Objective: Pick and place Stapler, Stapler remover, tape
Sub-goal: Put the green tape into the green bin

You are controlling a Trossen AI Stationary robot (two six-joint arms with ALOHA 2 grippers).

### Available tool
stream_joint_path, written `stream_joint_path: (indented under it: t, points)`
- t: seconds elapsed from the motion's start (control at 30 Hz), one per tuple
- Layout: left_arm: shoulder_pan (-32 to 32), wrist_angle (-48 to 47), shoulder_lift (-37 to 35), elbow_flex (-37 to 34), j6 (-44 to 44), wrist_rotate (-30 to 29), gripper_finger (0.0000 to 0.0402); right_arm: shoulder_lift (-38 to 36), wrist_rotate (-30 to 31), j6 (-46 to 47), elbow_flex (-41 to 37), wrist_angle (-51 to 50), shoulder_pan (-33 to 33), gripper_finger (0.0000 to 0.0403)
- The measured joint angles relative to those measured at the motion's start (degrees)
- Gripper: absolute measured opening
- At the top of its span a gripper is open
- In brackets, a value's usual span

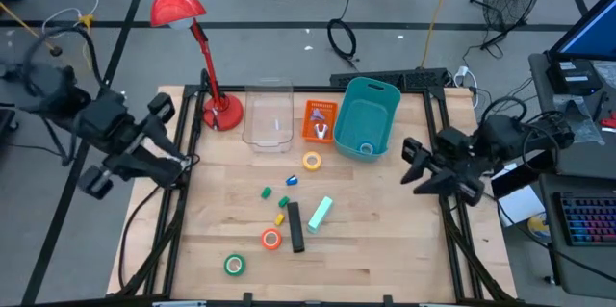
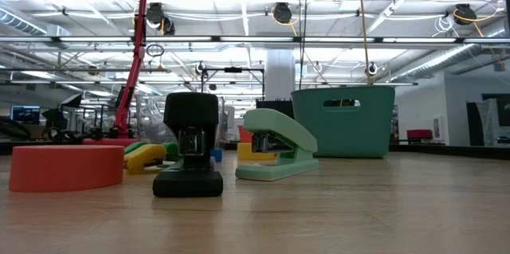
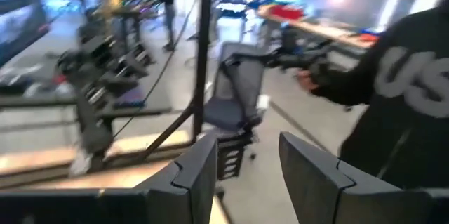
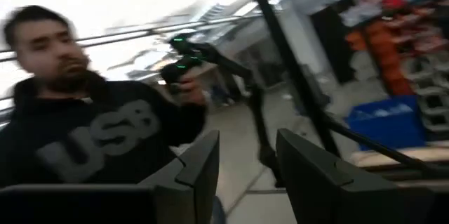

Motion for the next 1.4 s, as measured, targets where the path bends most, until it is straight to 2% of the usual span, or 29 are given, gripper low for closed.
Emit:
stream_joint_path:
  t: [0.3,0.47,0.7,0.83,0.97,1.1,1.4]
  points:
    - [1.98,-13.08,0.76,0.00,-10.69,-17.21,0.0156,0.07,9.22,-0.03,0.01,-1.88,-0.04,0.0134]
    - [4.40,-21.17,1.82,0.00,-17.41,-21.50,0.0156,0.09,18.60,0.01,0.00,-7.62,-0.07,0.0134]
    - [8.50,-29.31,4.94,0.00,-23.16,-21.90,0.0156,0.07,31.86,1.10,0.00,-15.27,-0.07,0.0134]
    - [10.60,-29.10,6.23,-1.61,-24.39,-21.90,0.0156,0.07,36.96,4.78,0.02,-21.35,-1.00,0.0134]
    - [13.69,-29.21,6.28,-5.33,-27.50,-21.68,0.0156,0.62,36.94,12.08,0.02,-28.99,-3.66,0.0134]
    - [16.76,-29.22,6.38,-10.25,-29.84,-18.95,0.0156,2.17,36.59,17.59,0.02,-35.37,-5.80,0.0134]
    - [21.05,-28.15,6.32,-23.87,-35.78,-14.04,0.0156,6.95,33.47,22.45,0.02,-44.13,-9.72,0.0134]
